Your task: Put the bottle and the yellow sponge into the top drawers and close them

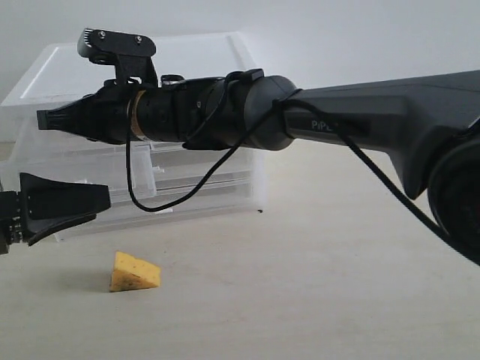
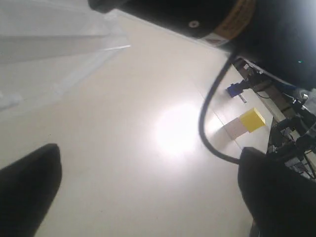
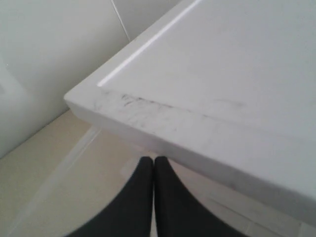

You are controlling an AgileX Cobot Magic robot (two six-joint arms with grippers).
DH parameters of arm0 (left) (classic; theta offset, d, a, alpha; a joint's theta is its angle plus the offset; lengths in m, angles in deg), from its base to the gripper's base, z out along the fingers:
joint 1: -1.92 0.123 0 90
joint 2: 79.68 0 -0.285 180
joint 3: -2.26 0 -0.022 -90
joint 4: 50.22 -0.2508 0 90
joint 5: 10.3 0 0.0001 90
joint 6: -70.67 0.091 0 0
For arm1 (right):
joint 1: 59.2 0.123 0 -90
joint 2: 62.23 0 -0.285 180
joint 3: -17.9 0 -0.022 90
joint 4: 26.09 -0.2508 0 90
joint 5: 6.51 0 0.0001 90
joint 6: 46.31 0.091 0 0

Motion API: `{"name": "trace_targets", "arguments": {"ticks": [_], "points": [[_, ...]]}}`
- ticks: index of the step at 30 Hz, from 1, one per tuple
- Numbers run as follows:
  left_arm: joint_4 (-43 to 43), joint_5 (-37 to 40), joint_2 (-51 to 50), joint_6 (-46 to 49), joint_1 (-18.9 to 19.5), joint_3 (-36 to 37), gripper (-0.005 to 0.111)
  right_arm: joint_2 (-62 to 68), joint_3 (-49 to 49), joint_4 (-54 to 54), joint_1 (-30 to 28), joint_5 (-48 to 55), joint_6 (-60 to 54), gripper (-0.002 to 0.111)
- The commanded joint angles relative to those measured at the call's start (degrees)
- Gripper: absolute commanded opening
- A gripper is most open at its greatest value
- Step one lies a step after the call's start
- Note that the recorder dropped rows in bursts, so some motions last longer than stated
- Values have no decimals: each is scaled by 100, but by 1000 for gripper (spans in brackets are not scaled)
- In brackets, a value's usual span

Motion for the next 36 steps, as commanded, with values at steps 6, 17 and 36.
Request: {"name": "trace_targets", "arguments": {"ticks": [6, 17, 36], "points": [[-226, -90, 994, -227, -32, 256, 85, 4, 72, 6, -335, 403, -95, 0], [-9, -90, 1517, -68, -32, 449, 84, -311, 84, 394, -693, -1896, 731, 0], [358, -90, 2169, 10, 108, 449, 72, -1061, -95, 2428, -708, -1703, 2106, 0]]}}
